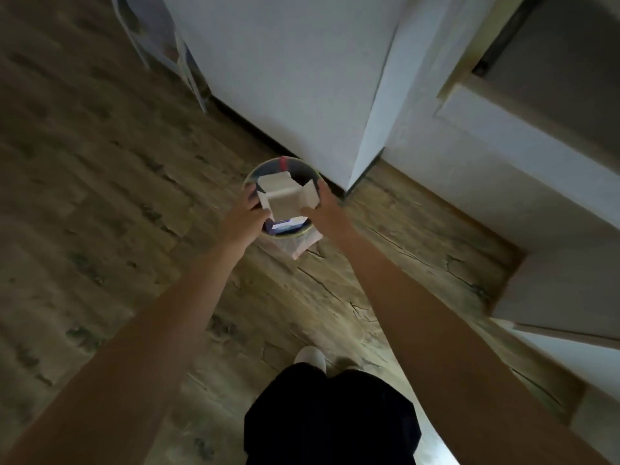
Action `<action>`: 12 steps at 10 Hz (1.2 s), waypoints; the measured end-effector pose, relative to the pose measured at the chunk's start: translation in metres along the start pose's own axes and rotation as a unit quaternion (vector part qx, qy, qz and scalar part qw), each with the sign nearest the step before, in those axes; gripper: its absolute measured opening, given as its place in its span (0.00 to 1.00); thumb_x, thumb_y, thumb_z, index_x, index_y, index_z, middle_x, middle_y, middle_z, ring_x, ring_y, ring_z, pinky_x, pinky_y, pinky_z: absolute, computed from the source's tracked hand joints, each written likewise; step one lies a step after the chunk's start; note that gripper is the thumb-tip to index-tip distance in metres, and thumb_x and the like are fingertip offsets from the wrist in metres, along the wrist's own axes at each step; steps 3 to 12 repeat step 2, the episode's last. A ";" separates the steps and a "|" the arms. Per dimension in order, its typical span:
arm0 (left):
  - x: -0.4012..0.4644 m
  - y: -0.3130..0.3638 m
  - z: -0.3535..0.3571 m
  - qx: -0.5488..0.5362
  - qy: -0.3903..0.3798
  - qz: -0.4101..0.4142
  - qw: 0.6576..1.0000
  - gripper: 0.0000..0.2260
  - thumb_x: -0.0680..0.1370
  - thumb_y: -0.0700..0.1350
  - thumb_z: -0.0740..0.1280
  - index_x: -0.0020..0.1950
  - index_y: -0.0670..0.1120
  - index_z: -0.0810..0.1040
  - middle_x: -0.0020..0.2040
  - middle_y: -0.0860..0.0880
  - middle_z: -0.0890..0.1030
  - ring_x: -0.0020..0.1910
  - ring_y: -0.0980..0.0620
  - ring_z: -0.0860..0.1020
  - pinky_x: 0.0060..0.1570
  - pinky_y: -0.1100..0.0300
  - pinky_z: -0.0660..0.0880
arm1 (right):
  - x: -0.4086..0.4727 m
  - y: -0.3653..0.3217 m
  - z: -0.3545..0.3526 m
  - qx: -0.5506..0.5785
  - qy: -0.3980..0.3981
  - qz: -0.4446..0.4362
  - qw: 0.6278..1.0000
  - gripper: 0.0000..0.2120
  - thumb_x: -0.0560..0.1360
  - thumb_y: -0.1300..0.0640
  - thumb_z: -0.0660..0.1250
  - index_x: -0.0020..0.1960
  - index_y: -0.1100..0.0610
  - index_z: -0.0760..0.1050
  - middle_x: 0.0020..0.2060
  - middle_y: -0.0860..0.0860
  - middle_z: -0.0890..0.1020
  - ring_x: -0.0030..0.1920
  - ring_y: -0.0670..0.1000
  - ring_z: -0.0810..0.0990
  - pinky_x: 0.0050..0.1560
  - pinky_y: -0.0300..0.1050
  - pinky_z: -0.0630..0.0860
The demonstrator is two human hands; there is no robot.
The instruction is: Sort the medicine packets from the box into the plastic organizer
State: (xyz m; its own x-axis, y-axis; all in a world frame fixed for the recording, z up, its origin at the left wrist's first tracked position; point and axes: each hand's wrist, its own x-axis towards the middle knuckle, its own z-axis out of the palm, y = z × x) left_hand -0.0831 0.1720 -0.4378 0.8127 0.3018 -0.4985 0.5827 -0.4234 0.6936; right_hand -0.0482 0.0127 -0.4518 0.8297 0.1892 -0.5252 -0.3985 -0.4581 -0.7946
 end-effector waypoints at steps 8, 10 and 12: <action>-0.048 0.039 -0.016 0.089 -0.042 0.013 0.995 0.20 0.80 0.46 0.59 0.72 0.46 0.64 0.69 0.46 0.68 0.66 0.47 0.69 0.60 0.57 0.66 | -0.045 -0.028 -0.025 -0.049 -0.001 -0.046 0.998 0.28 0.74 0.65 0.66 0.72 0.61 0.60 0.69 0.57 0.66 0.68 0.54 0.66 0.59 0.33 0.61; -0.048 0.039 -0.016 0.089 -0.042 0.013 0.995 0.20 0.80 0.46 0.59 0.72 0.46 0.64 0.69 0.46 0.68 0.66 0.47 0.69 0.60 0.57 0.66 | -0.045 -0.028 -0.025 -0.049 -0.001 -0.046 0.998 0.28 0.74 0.65 0.66 0.72 0.61 0.60 0.69 0.57 0.66 0.68 0.54 0.66 0.59 0.33 0.61; -0.048 0.039 -0.016 0.089 -0.042 0.013 0.995 0.20 0.80 0.46 0.59 0.72 0.46 0.64 0.69 0.46 0.68 0.66 0.47 0.69 0.60 0.57 0.66 | -0.045 -0.028 -0.025 -0.049 -0.001 -0.046 0.998 0.28 0.74 0.65 0.66 0.72 0.61 0.60 0.69 0.57 0.66 0.68 0.54 0.66 0.59 0.33 0.61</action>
